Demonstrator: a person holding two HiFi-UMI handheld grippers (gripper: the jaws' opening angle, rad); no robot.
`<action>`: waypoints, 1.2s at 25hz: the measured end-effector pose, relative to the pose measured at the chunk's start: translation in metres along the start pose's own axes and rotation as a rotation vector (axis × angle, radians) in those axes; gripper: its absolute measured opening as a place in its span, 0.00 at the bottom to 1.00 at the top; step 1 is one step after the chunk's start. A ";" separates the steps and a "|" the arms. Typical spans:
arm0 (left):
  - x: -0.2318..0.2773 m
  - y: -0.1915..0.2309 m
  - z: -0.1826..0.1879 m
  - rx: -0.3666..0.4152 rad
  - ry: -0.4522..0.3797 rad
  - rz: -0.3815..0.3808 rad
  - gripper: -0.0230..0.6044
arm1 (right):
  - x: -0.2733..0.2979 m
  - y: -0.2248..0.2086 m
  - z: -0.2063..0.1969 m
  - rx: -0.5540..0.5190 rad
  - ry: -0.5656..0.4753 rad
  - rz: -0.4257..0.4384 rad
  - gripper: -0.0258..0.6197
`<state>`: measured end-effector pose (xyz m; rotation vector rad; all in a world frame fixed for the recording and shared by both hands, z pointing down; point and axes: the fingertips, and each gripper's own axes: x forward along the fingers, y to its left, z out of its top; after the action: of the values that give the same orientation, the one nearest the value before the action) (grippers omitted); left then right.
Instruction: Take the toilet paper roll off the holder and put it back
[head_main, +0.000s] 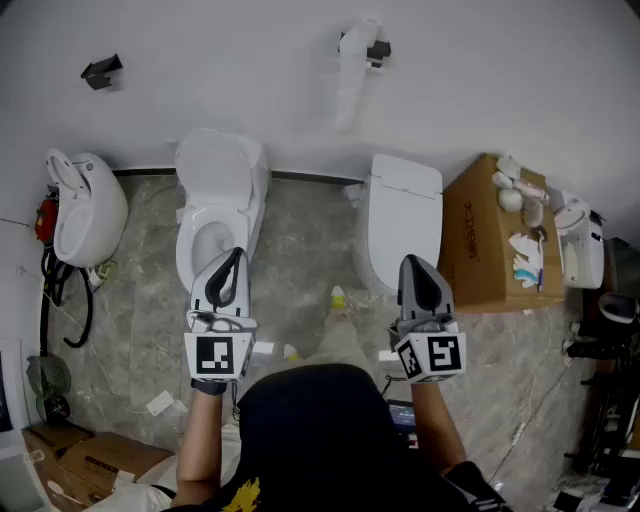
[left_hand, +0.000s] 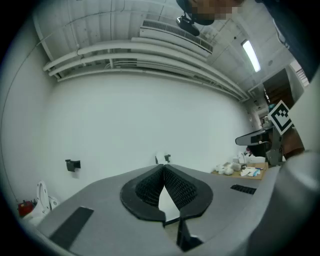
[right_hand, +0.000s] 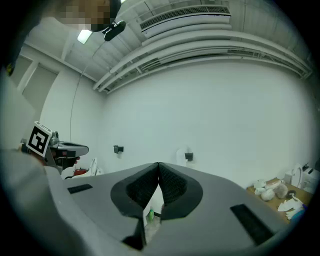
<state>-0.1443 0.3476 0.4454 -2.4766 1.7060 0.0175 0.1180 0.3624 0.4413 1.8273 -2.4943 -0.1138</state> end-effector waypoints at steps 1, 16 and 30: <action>-0.005 0.002 -0.002 -0.001 0.011 0.003 0.07 | -0.002 0.004 -0.001 0.002 0.005 0.006 0.04; 0.002 0.007 -0.007 -0.018 0.030 -0.049 0.07 | -0.018 -0.006 0.017 -0.012 0.029 -0.060 0.08; 0.092 0.030 0.001 0.032 0.053 -0.038 0.07 | 0.061 -0.058 0.018 0.037 -0.010 -0.050 0.13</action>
<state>-0.1388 0.2518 0.4333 -2.5078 1.6655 -0.0796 0.1534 0.2872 0.4182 1.9077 -2.4744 -0.0793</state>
